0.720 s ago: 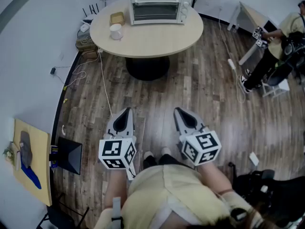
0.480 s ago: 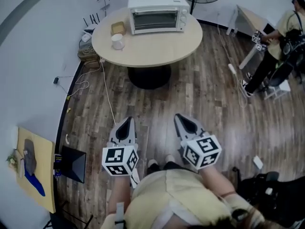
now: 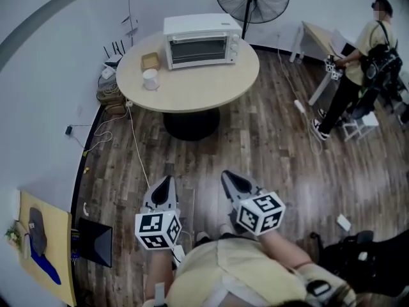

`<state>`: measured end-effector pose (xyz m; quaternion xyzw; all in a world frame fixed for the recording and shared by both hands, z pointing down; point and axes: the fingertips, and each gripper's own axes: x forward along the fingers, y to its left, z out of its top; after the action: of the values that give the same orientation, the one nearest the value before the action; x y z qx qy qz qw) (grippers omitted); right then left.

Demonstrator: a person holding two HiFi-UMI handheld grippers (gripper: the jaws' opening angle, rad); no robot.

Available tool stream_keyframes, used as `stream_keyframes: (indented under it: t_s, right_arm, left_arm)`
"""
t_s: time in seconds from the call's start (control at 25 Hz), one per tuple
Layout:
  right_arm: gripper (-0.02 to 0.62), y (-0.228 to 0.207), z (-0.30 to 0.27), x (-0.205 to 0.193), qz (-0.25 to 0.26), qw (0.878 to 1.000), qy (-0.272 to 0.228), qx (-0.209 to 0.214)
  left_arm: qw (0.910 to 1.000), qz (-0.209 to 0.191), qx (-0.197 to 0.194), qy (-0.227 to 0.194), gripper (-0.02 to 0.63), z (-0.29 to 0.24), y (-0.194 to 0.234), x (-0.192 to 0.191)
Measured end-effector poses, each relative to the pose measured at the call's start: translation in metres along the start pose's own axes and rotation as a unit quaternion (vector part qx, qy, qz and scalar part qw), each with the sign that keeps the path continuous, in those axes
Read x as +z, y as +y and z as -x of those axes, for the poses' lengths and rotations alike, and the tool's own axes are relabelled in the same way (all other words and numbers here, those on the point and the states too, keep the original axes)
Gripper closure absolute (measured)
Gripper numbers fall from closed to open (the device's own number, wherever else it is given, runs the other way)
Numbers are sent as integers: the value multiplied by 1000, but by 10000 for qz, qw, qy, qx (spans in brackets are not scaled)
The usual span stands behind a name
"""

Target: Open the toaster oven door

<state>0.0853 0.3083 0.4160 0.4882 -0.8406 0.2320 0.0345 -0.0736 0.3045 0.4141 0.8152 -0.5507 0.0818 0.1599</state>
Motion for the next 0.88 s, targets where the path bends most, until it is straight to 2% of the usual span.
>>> stream_keyframes:
  t_s: [0.16, 0.28, 0.44, 0.6, 0.88]
  right_arm:
    - [594, 9, -10, -5, -216, 9997, 60, 106]
    - [594, 16, -17, -9, -390, 9991, 78, 150]
    - [594, 20, -25, -14, -693, 9976, -26, 39]
    - [592, 22, -33, -16, -661, 9977, -12, -145]
    - [592, 10, -65, 2, -732, 9971, -100, -161]
  left_arm:
    - [9999, -8, -113, 0, 604, 2, 6, 0]
    - [10000, -64, -48, -37, 604, 6, 17, -1]
    - [9998, -152, 6, -102, 604, 11, 33, -2]
    - [9999, -119, 12, -56, 604, 7, 45, -2]
    - [9999, -108, 7, -116, 604, -24, 57, 11]
